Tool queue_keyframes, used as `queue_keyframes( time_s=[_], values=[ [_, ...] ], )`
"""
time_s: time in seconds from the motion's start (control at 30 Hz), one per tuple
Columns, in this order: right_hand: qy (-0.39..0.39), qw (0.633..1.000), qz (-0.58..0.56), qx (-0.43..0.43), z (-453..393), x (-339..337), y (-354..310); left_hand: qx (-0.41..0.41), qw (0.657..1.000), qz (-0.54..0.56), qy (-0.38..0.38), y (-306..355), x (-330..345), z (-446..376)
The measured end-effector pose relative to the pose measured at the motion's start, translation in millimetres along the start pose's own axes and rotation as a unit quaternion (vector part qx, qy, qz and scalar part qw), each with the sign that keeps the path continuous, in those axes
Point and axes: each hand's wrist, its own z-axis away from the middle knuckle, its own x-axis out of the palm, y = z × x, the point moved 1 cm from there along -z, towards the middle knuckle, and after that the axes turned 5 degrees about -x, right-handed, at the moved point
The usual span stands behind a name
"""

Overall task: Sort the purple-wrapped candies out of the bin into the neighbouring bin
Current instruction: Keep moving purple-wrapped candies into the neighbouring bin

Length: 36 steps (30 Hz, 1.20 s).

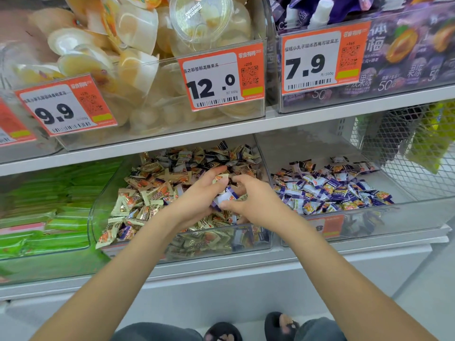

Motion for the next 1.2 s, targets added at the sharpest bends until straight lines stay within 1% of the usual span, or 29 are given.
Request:
queue_keyframes(
  time_s=[0.07,0.13,0.2,0.23,0.3,0.37,0.5,0.53,0.57,0.63,0.7,0.73,0.77,0.8,0.83,0.87,0.9,0.93,0.97,1.0,1.03,1.1,1.13,1.2],
  values=[
    [0.021,0.997,-0.070,0.023,0,3,-1,0.008,1.000,0.022,0.005,-5,0,0],
    [0.034,0.994,-0.100,0.029,0,3,-4,0.011,1.000,-0.004,0.009,-9,-4,1],
    [0.047,0.994,-0.094,0.007,1,5,-7,0.008,0.997,-0.062,0.046,-11,-9,4],
    [0.057,0.995,-0.079,-0.011,1,6,-9,0.010,0.995,-0.069,0.070,-12,-10,5],
    [0.073,0.995,-0.041,-0.053,1,10,-12,0.032,0.993,-0.045,0.101,-11,-11,8],
    [0.083,0.992,-0.041,-0.084,1,12,-17,0.063,0.992,-0.023,0.110,-9,-9,12],
    [0.103,0.989,-0.060,-0.086,5,2,-22,0.091,0.985,0.035,0.140,-6,-13,16],
    [0.122,0.987,-0.062,-0.089,6,-4,-22,0.095,0.983,0.016,0.153,-6,-15,19],
    [0.152,0.982,-0.061,-0.093,8,-11,-21,0.103,0.979,-0.044,0.173,-5,-18,22],
    [0.228,0.968,-0.032,-0.095,13,-30,-16,0.121,0.950,-0.192,0.215,-6,-24,28],
    [0.290,0.954,0.024,-0.070,19,-51,-4,0.113,0.923,-0.283,0.236,-8,-28,30],
    [0.301,0.951,0.065,-0.039,21,-60,5,0.103,0.902,-0.337,0.249,-10,-30,29],
    [0.296,0.948,0.117,0.004,21,-68,15,0.103,0.871,-0.404,0.261,-11,-30,27],
    [0.281,0.944,0.166,0.051,22,-73,23,0.121,0.842,-0.453,0.265,-11,-26,25],
    [0.266,0.940,0.194,0.086,22,-76,28,0.156,0.829,-0.473,0.252,-9,-20,23],
    [0.262,0.939,0.201,0.101,22,-77,29,0.192,0.837,-0.465,0.215,-6,-11,20],
    [0.266,0.939,0.195,0.099,21,-77,28,0.215,0.857,-0.442,0.154,-4,-1,17],
    [0.273,0.939,0.187,0.089,20,-76,26,0.213,0.879,-0.419,0.079,-3,9,13],
    [0.278,0.940,0.180,0.080,19,-75,23,0.191,0.890,-0.413,0.005,-4,17,8],
    [0.277,0.942,0.174,0.074,18,-73,22,0.162,0.891,-0.421,-0.057,-4,23,1],
    [0.272,0.945,0.168,0.072,17,-72,20,0.135,0.882,-0.439,-0.106,-4,24,-7],
    [0.263,0.951,0.146,0.071,17,-69,21,0.093,0.843,-0.497,-0.186,-4,22,-23],
    [0.260,0.954,0.137,0.068,17,-68,21,0.087,0.815,-0.529,-0.218,-6,21,-30],
    [0.255,0.957,0.126,0.059,15,-68,23,0.093,0.744,-0.607,-0.262,-12,21,-44]
  ],
)
